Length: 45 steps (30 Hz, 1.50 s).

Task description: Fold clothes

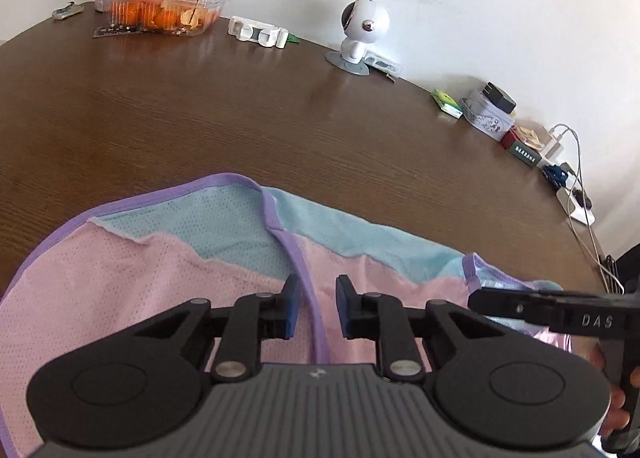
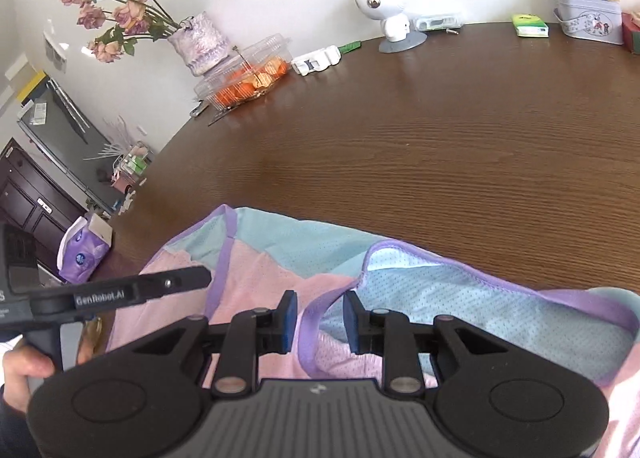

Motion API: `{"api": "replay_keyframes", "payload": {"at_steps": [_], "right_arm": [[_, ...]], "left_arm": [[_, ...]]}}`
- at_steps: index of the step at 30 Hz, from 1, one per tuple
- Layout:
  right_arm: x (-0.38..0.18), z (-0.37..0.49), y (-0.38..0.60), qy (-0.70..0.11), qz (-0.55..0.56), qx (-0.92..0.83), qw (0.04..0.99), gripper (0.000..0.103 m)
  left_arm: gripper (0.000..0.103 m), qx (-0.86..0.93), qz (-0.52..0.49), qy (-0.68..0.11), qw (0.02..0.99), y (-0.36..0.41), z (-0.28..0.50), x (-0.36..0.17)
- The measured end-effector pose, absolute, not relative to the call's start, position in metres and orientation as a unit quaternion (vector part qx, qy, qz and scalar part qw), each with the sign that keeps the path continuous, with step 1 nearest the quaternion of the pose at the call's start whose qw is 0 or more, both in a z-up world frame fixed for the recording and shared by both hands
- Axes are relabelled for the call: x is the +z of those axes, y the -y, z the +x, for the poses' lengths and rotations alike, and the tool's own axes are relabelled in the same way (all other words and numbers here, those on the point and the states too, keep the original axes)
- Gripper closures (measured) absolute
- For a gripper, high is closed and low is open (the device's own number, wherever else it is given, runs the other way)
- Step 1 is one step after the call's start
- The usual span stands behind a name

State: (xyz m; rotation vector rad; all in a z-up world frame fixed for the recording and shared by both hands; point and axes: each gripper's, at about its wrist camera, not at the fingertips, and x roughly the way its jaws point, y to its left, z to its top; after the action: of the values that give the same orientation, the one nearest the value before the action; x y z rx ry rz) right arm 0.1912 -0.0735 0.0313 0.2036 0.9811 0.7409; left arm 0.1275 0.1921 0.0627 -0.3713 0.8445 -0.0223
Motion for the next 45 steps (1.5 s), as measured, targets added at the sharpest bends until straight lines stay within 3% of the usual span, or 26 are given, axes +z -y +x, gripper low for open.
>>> {"api": "replay_keyframes", "payload": {"at_steps": [4,6,9,20,26,28,30,33,37,38,40,41,44,45], "right_arm": [[0.027,0.194,0.068,-0.454,0.081,0.329,0.824,0.095],[0.025,0.194,0.069,-0.452,0.089,0.333,0.823,0.095],[0.022,0.193,0.072,-0.45,0.097,0.327,0.825,0.1],[0.032,0.192,0.091,-0.418,0.109,0.311,0.846,0.103],[0.043,0.185,0.103,-0.411,0.071,0.306,0.856,0.092],[0.052,0.168,0.113,-0.402,0.031,0.332,0.853,0.087],[0.052,0.152,0.116,-0.406,0.009,0.34,0.848,0.083],[0.043,0.132,0.104,-0.395,-0.029,0.362,0.844,0.083],[0.035,0.124,0.089,-0.394,-0.051,0.383,0.834,0.082],[0.034,0.122,0.086,-0.392,-0.056,0.391,0.831,0.075],[0.032,0.119,0.081,-0.389,-0.063,0.393,0.831,0.074],[0.03,0.118,0.079,-0.389,-0.067,0.391,0.832,0.076],[0.024,0.119,0.079,-0.386,-0.073,0.373,0.84,0.102],[0.024,0.119,0.082,-0.387,-0.069,0.371,0.841,0.102]], "left_arm": [[0.089,0.002,-0.195,-0.417,0.888,-0.197,0.145,0.055],[0.091,-0.006,-0.2,-0.419,0.886,-0.198,0.15,0.051],[0.102,-0.007,-0.191,-0.413,0.891,-0.196,0.152,0.046],[0.103,-0.013,-0.195,-0.376,0.906,-0.205,0.149,0.056],[0.087,-0.006,-0.204,-0.37,0.907,-0.216,0.114,0.063],[0.069,-0.03,-0.184,-0.373,0.909,-0.208,0.089,0.069],[0.068,-0.049,-0.156,-0.39,0.906,-0.194,0.074,0.067],[0.07,-0.069,-0.124,-0.411,0.901,-0.168,0.061,0.054],[0.086,-0.058,-0.082,-0.414,0.905,-0.151,0.051,0.043],[0.088,-0.059,-0.076,-0.415,0.905,-0.15,0.049,0.043],[0.098,-0.059,-0.08,-0.417,0.903,-0.151,0.048,0.042],[0.098,-0.056,-0.084,-0.416,0.904,-0.152,0.048,0.042],[0.099,-0.052,-0.077,-0.416,0.905,-0.151,0.046,0.041],[0.1,-0.05,-0.073,-0.416,0.905,-0.151,0.045,0.04]]}}
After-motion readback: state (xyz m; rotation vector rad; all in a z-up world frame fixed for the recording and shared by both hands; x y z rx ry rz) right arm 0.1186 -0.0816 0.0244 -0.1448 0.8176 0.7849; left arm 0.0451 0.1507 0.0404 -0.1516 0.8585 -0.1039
